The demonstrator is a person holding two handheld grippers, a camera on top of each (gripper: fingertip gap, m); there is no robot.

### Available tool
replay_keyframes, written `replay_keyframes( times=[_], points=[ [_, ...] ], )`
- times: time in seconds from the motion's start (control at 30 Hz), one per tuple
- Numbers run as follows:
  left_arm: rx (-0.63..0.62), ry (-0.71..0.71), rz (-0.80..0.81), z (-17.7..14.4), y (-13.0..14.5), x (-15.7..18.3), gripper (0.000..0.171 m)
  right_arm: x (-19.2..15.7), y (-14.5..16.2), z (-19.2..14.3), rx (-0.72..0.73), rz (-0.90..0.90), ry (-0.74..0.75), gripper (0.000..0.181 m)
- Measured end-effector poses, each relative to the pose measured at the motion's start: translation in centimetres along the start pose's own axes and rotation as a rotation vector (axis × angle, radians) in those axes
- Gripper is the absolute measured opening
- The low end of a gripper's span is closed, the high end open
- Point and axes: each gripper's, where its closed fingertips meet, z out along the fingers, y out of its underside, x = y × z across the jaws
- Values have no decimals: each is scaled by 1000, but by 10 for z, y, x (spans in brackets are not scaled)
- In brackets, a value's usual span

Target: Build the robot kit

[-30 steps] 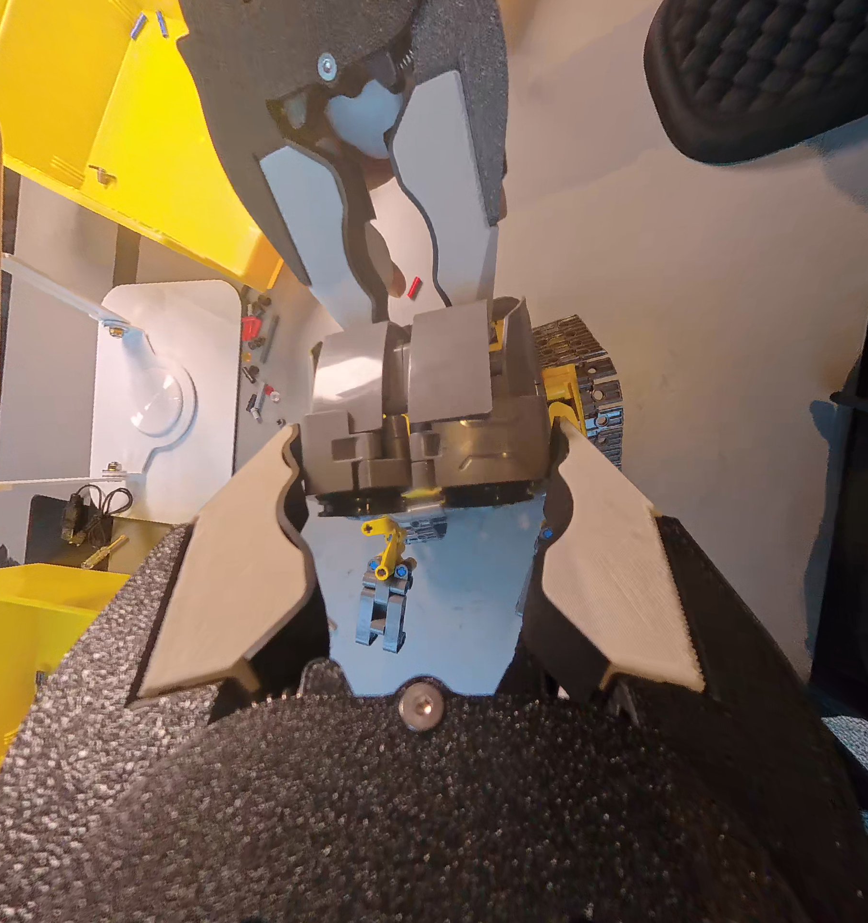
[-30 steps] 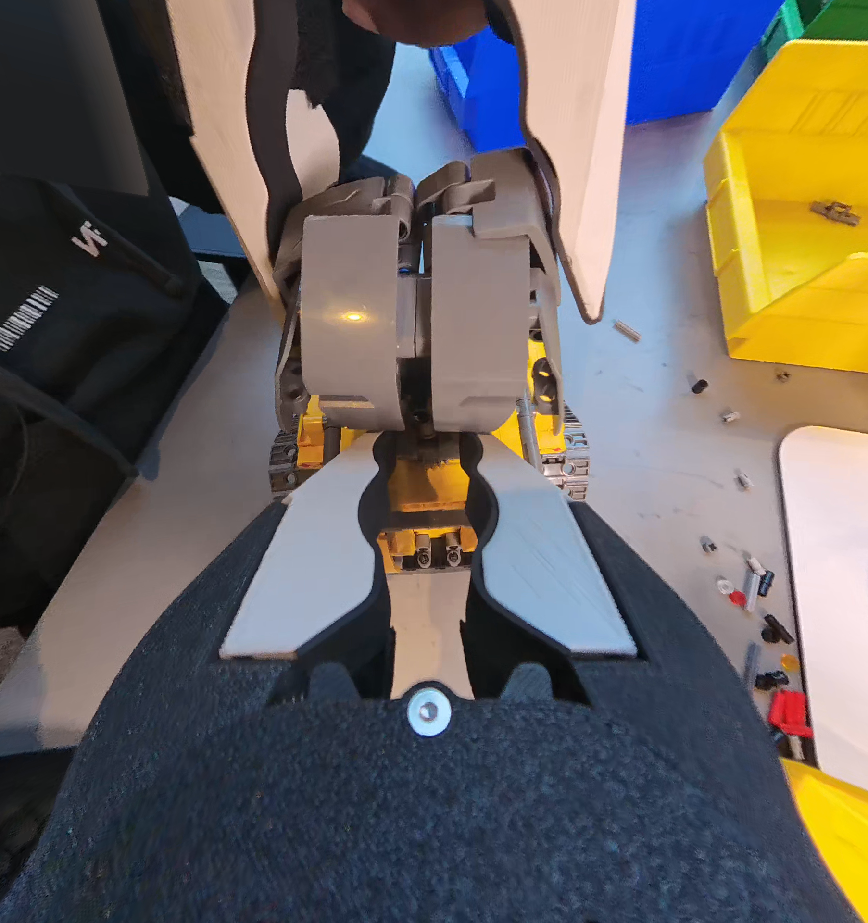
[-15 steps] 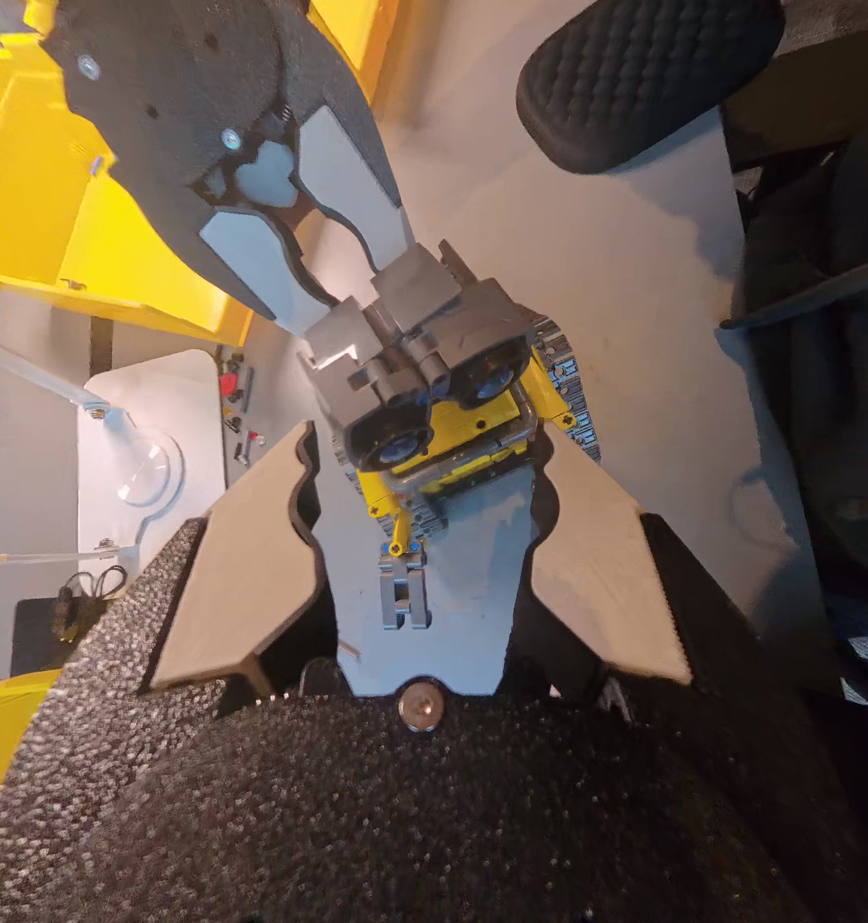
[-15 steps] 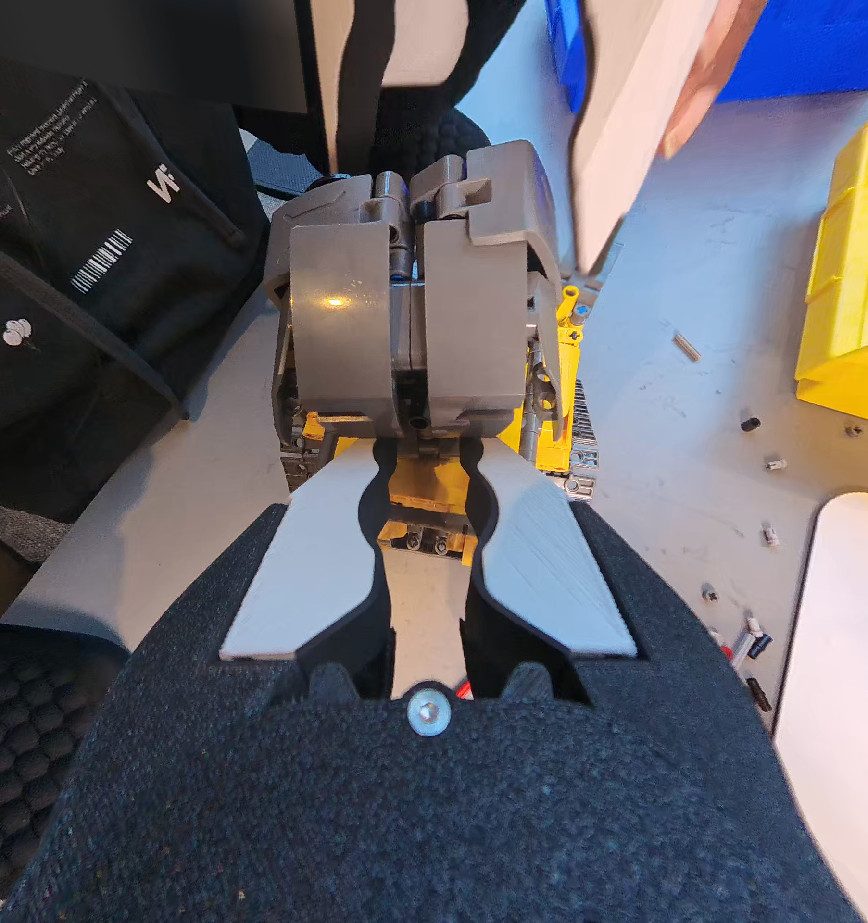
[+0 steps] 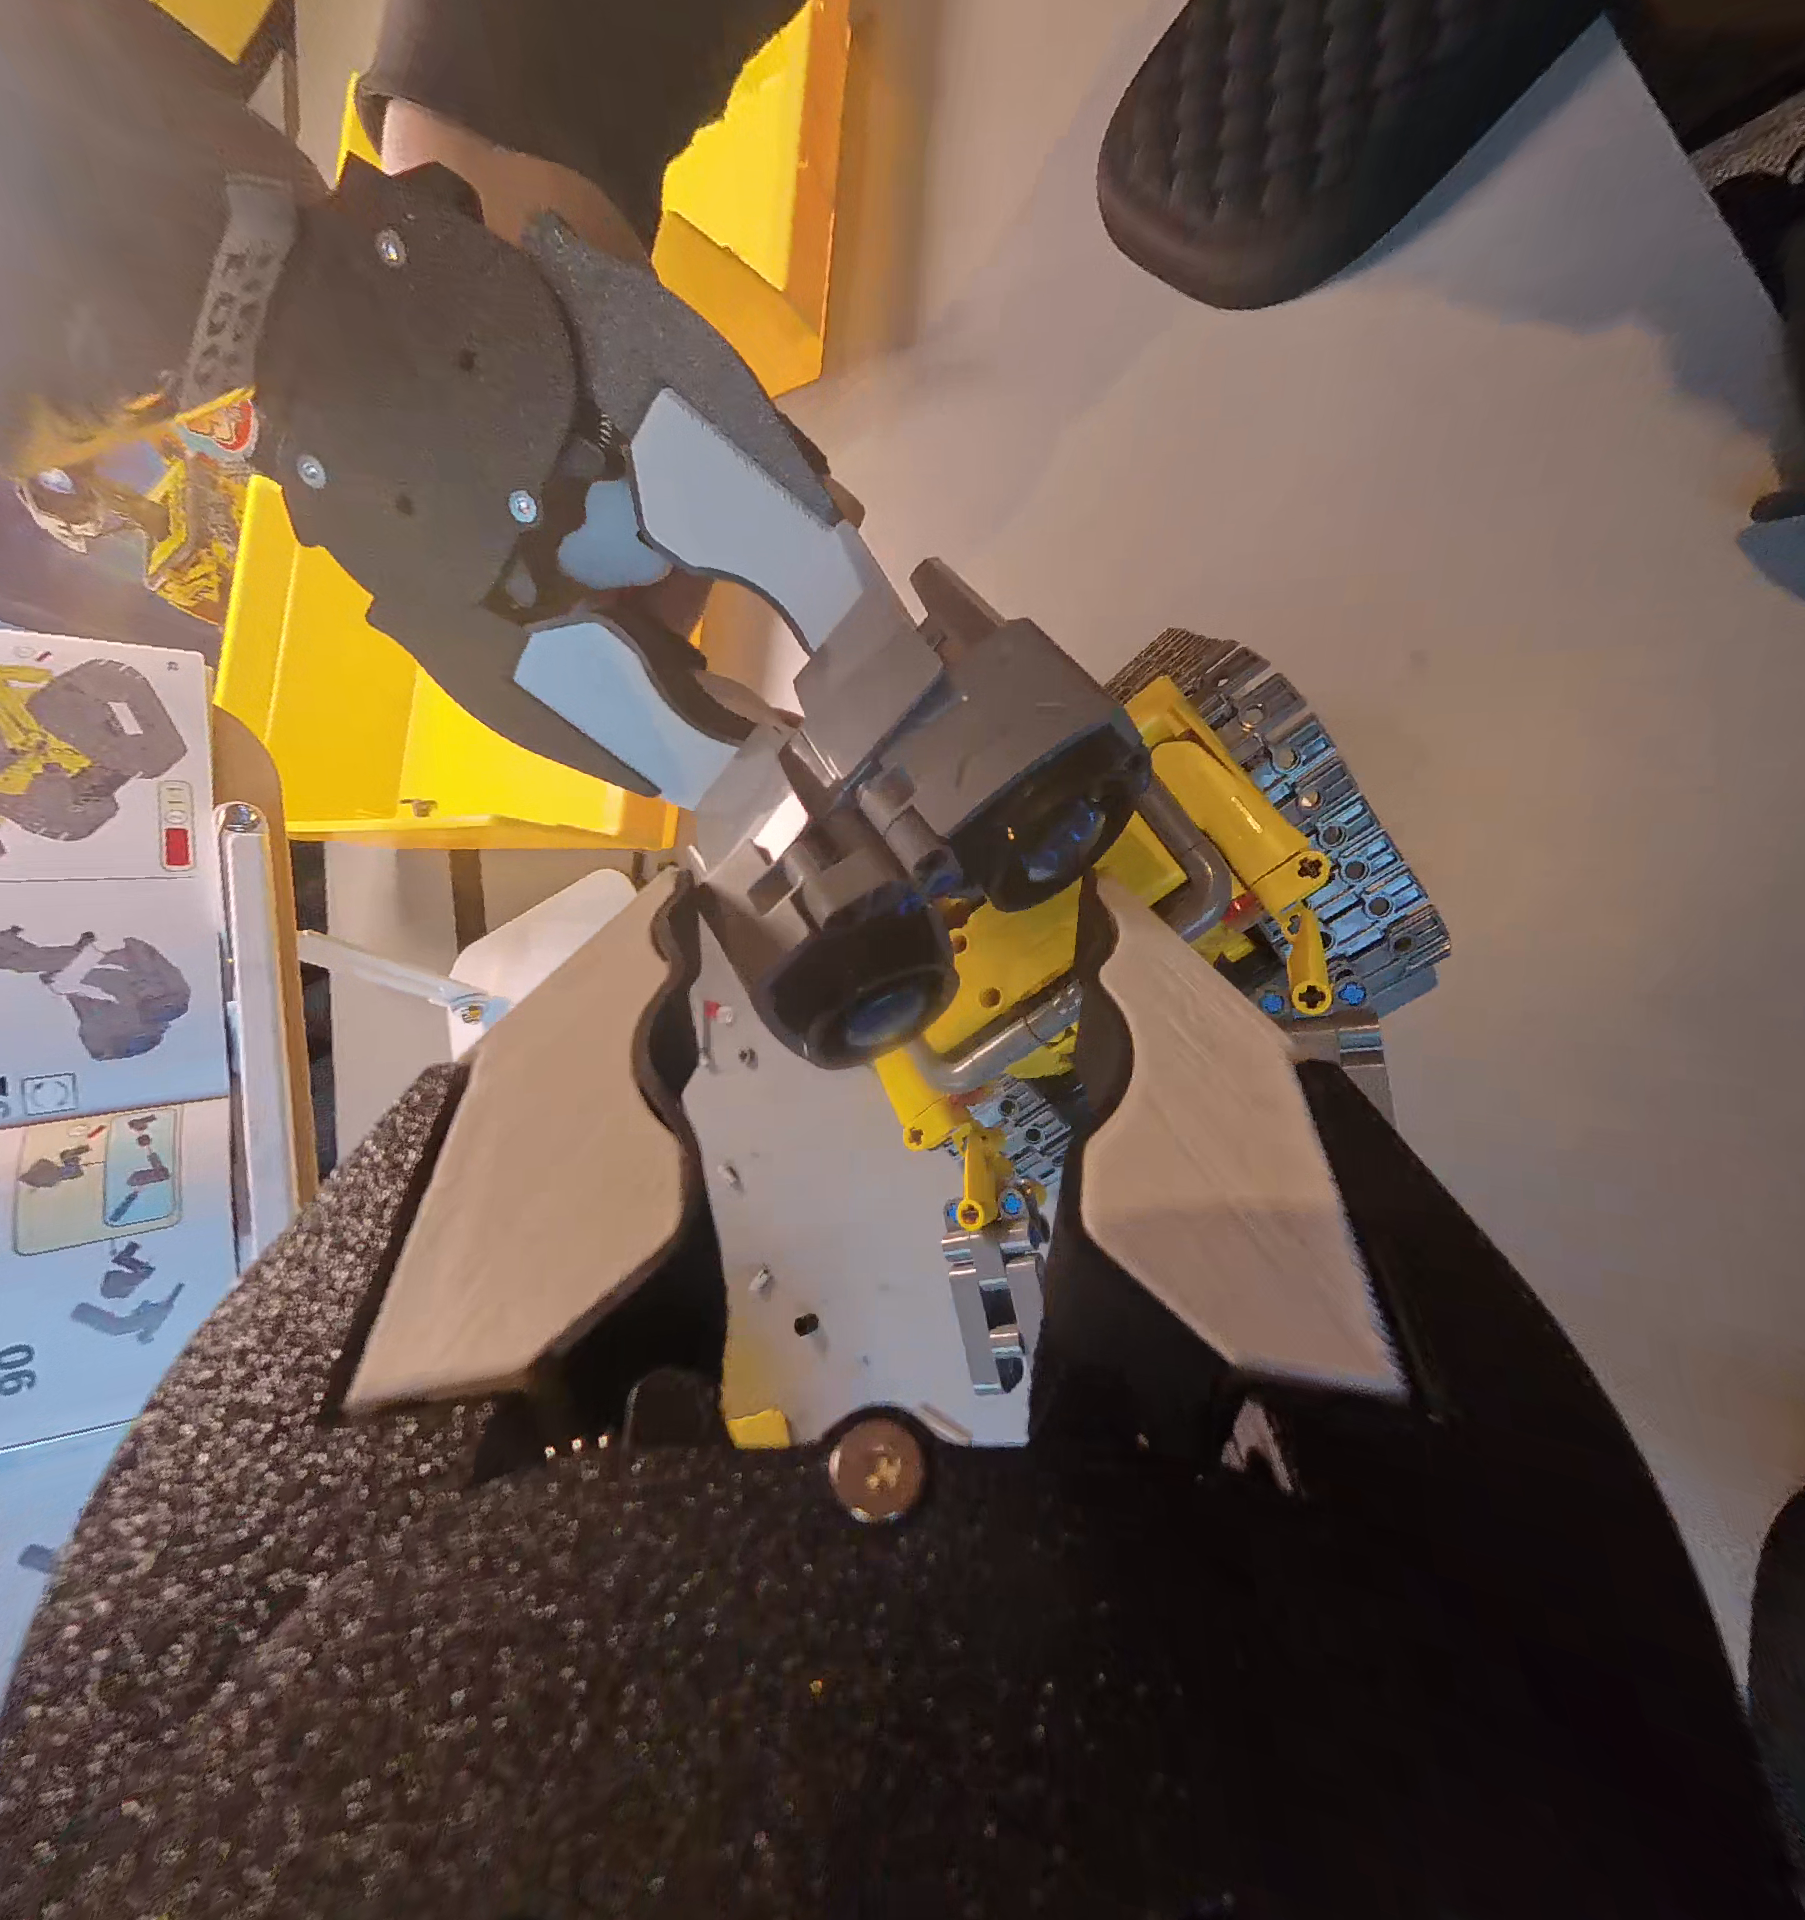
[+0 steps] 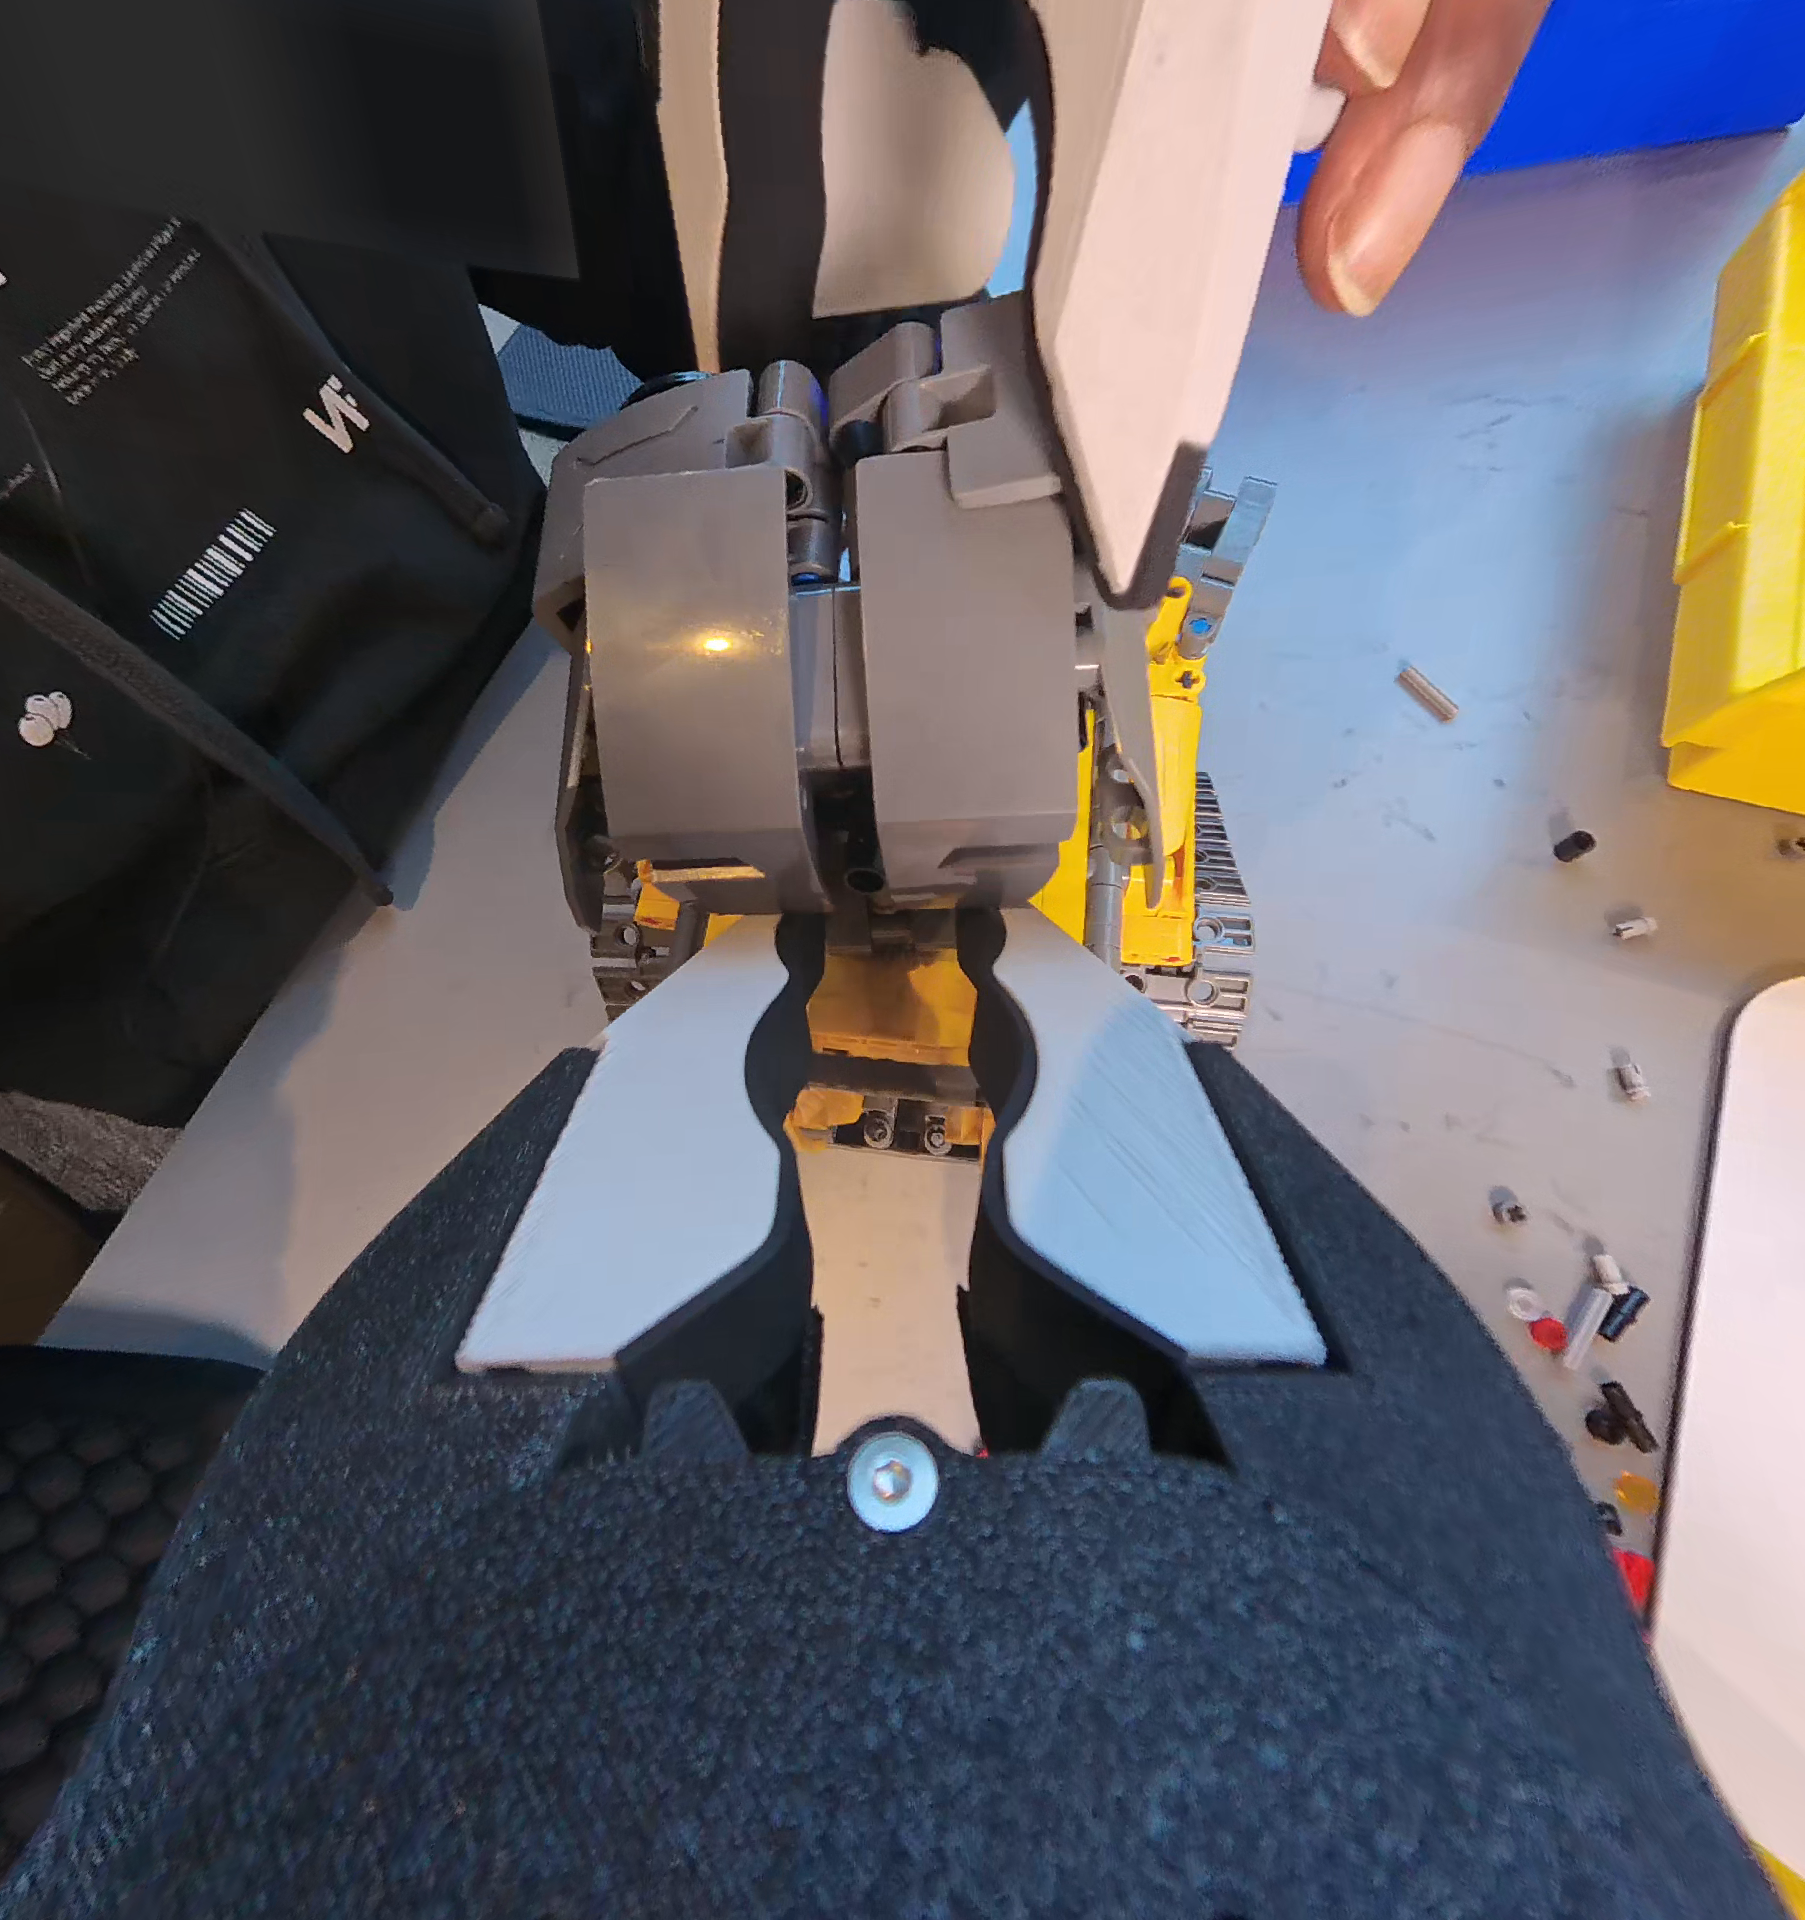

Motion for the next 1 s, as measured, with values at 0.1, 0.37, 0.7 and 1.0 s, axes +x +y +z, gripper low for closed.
replay_keyframes(
  times=[0.1, 0.37, 0.7, 1.0],
  points=[
    [4, -15, 32, -1, 2, -1, 70, 0, 0, 0, 9, 16, 17, 25],
    [87, -32, 43, -5, 1, -8, 49, 2, 0, 1, 53, 65, 66, 27],
    [68, -44, 39, -5, 6, -10, 49, 3, -6, 2, 146, 102, 166, 28],
    [72, -39, 5, -8, 8, -13, 46, 3, -8, 5, 163, 97, 190, 26]
  ],
)
